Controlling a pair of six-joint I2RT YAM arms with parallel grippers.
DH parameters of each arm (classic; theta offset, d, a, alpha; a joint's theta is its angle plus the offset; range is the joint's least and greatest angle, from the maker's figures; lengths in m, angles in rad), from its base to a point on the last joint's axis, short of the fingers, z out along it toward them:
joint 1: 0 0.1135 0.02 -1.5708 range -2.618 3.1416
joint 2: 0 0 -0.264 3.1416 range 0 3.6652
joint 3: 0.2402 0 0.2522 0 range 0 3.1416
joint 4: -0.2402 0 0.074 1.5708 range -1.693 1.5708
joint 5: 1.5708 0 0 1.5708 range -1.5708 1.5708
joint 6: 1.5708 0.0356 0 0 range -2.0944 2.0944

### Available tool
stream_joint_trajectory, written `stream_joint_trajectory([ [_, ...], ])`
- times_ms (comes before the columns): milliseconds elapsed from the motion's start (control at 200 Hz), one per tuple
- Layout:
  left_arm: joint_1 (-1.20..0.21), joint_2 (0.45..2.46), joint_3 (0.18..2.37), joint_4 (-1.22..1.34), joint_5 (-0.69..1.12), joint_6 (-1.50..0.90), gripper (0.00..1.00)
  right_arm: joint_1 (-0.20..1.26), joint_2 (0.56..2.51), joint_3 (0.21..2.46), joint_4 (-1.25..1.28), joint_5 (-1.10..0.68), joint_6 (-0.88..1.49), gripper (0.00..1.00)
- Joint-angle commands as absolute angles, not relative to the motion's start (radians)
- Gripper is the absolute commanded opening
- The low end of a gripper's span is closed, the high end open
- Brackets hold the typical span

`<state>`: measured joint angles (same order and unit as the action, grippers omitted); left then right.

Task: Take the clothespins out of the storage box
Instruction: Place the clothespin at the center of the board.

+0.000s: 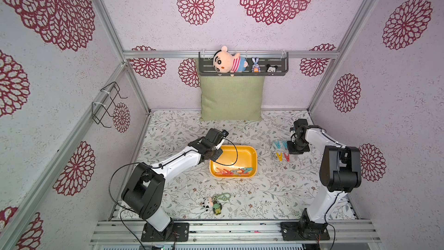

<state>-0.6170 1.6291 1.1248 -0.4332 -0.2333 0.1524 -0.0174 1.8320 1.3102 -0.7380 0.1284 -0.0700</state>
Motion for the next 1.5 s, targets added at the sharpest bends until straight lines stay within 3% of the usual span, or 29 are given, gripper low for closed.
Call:
stream_joint_trajectory([
  [0,-0.632,1.626,1.134,-0.456,-0.232,0.159,0.00,-0.023,1.847,1.311,-0.736,0.165,-0.094,0.00],
  [856,-0.635,1.628,1.132,-0.458,-0.236,0.161,0.00,-0.020,1.917,1.301,-0.676,0.170,-0.087,0.00],
  [1286,-0.637,1.635,1.134,-0.461,-0.236,0.161,0.00,-0.008,1.902,1.331,-0.681,0.167,-0.074,0.19],
  [1496,-0.637,1.634,1.133,-0.459,-0.236,0.161,0.00,0.001,1.883,1.356,-0.698,0.199,-0.060,0.22],
])
